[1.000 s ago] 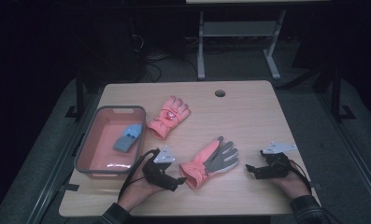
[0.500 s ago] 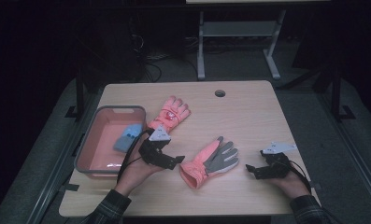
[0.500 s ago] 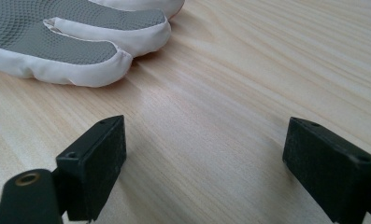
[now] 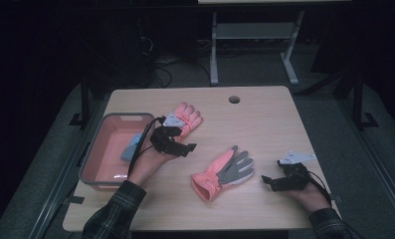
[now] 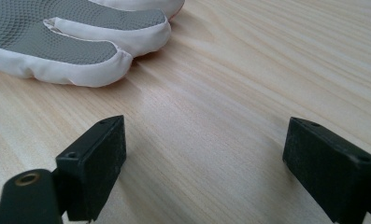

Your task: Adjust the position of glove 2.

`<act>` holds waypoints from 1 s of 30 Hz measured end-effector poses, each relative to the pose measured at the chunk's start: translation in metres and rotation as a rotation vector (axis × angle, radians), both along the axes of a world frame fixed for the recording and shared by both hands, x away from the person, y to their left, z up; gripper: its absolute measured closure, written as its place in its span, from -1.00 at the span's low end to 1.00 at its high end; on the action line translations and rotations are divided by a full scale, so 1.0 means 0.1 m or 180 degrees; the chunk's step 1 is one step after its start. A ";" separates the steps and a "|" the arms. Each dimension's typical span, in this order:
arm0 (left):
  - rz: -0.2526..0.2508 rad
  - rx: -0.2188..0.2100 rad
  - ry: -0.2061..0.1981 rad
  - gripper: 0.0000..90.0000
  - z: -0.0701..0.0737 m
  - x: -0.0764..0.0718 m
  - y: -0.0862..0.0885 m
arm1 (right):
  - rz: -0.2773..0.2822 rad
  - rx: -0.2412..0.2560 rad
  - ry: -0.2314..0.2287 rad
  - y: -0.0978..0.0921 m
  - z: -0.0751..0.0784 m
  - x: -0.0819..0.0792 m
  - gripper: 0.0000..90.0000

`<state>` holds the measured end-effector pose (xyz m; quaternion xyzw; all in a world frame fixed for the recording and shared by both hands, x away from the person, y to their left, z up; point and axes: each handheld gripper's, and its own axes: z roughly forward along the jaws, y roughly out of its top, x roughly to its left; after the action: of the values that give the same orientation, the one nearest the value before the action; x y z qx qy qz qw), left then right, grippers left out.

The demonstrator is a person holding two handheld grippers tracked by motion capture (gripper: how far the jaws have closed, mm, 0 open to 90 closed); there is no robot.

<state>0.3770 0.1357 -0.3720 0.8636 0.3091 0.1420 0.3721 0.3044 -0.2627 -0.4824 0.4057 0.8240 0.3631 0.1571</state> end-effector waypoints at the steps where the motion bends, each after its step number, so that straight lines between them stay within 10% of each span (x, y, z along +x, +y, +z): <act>1: 0.0027 0.0020 -0.0025 -0.34 0.00 0.08 -0.01 | -0.0001 0.0000 0.0000 0.00 0.00 0.00 -0.72; 30: 0.0583 0.0629 0.0304 -0.08 -0.53 1.02 -0.30 | 0.0003 -0.0001 0.0009 0.00 0.00 0.00 -0.72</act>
<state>0.4785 0.1054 -0.4250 0.8700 0.3885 0.1638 0.2557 0.3043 -0.2629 -0.4822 0.4058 0.8244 0.3625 0.1558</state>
